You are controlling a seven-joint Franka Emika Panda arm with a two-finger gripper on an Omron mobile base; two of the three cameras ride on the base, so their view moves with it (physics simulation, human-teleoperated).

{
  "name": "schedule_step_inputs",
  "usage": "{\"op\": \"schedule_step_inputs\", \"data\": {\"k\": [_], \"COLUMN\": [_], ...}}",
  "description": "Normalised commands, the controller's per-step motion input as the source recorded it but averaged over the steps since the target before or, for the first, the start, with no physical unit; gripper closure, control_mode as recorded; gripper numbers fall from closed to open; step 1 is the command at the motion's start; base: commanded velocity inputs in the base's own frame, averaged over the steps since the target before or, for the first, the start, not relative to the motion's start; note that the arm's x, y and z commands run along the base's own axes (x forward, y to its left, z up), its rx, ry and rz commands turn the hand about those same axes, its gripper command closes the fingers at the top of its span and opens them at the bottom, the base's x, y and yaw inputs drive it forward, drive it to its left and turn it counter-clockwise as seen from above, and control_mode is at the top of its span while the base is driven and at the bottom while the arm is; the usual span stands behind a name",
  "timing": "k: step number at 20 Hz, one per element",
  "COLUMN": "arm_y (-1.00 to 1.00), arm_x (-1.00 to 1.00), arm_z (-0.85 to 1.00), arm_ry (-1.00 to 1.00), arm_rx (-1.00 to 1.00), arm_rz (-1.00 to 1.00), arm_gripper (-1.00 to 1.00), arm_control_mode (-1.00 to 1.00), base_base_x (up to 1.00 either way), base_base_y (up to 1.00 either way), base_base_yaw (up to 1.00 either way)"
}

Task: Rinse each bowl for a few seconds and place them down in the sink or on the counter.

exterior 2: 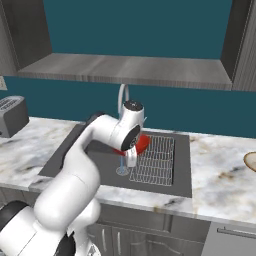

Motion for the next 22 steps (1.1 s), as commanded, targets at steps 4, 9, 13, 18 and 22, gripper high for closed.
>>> {"op": "schedule_step_inputs", "data": {"k": [4,9,13,18,22], "arm_y": [0.0,0.13,0.22,0.09,0.0], "arm_x": [0.44,0.43,0.35,0.41,0.47], "arm_z": [-0.23,-0.11,0.0,-0.11,-0.23], "arm_ry": [0.0,0.0,0.0,0.0,0.0], "arm_rx": [0.1,0.06,0.0,0.01,0.05], "arm_rz": [0.18,0.14,0.08,0.08,0.09], "arm_gripper": [1.0,1.0,1.0,1.0,1.0], "arm_control_mode": [-1.0,-1.0,-1.0,-1.0,-1.0], "base_base_x": [0.0,0.0,0.0,0.0,0.0], "base_base_y": [0.0,0.0,0.0,0.0,0.0], "base_base_yaw": [0.0,0.0,0.0,0.0,0.0]}}
